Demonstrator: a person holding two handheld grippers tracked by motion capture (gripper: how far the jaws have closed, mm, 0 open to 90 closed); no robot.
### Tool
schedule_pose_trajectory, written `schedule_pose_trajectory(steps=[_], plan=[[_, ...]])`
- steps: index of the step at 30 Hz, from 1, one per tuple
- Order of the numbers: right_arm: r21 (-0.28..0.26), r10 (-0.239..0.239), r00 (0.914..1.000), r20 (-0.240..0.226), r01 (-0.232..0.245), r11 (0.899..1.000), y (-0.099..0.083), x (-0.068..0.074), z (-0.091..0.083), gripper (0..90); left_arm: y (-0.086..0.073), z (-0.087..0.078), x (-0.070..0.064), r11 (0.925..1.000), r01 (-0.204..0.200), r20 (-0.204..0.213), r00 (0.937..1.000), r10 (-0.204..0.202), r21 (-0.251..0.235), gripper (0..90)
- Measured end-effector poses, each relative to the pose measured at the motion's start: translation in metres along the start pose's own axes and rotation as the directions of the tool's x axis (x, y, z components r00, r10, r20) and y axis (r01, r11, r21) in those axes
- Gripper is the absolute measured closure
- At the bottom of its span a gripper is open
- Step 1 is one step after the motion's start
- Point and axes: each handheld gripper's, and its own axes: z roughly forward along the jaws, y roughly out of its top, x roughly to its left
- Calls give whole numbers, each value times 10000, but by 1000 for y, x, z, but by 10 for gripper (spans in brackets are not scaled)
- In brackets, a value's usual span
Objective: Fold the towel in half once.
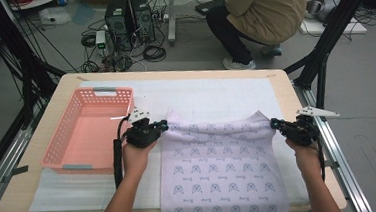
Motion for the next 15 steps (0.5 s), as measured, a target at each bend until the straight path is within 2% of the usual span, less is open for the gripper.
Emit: schedule_pose_trajectory(steps=[5, 10, 12, 15], plan=[[-116, -105, 9998, -176, 103, 9999, -11, 8, -17, 881, -21, -15, -12, 9992, -370, 110, 9993, 368, 132, 867], [-177, -251, 9993, -290, 246, 9995, -27, 19, -36, 881, -43, -32, -19, 9995, -315, 421, 9986, 312, 53, 867], [-92, -407, 9988, -284, 405, 9991, -34, 23, -41, 881, -49, -39, -22, 9995, -325, 519, 9981, 324, 18, 867], [54, -399, 9987, -332, 401, 9992, -46, 25, -48, 881, -56, -48, -28, 9993, -384, 742, 9965, 384, -12, 867]])
